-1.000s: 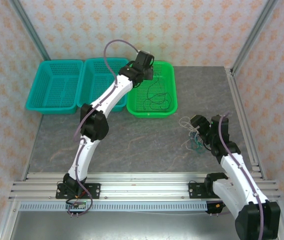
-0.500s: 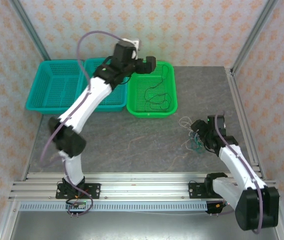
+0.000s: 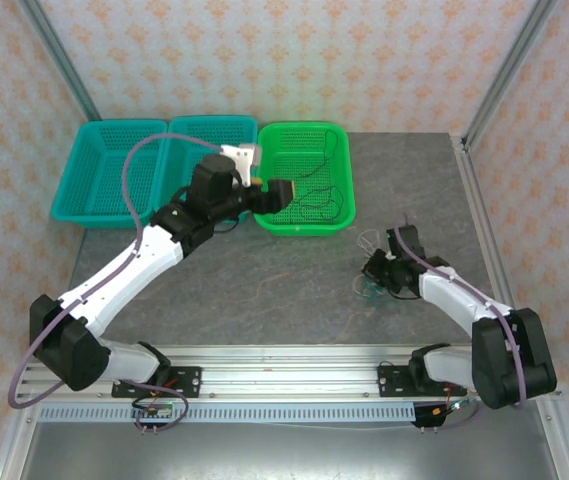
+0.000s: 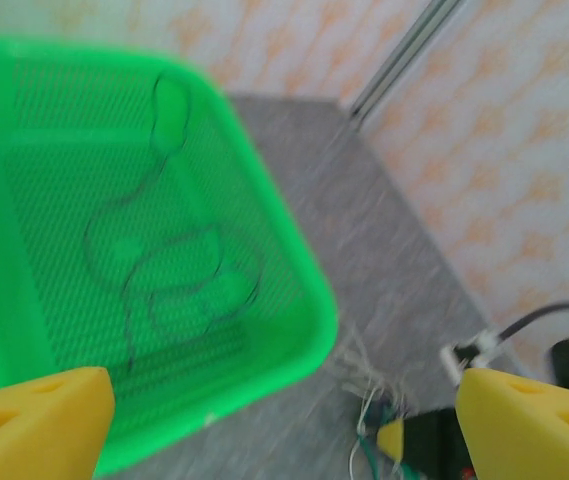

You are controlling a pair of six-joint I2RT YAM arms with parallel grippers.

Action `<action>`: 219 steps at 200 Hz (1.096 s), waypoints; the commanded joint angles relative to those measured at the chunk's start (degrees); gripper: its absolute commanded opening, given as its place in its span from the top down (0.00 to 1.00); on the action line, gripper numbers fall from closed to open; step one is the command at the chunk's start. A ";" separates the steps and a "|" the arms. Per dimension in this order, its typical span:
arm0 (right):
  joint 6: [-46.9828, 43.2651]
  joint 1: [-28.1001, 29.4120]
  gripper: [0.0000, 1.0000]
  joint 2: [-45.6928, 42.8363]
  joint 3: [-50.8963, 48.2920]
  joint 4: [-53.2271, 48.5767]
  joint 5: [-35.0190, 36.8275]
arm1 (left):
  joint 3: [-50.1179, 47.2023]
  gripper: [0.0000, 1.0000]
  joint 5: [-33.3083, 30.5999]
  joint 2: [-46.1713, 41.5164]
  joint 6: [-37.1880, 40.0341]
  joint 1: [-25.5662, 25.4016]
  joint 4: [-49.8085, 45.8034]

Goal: Untangle the cables

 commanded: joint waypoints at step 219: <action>8.47 24.63 0.23 -27.15 -10.05 10.62 29.11 | -26.26 0.78 11.16 9.01 -27.87 -15.90 21.70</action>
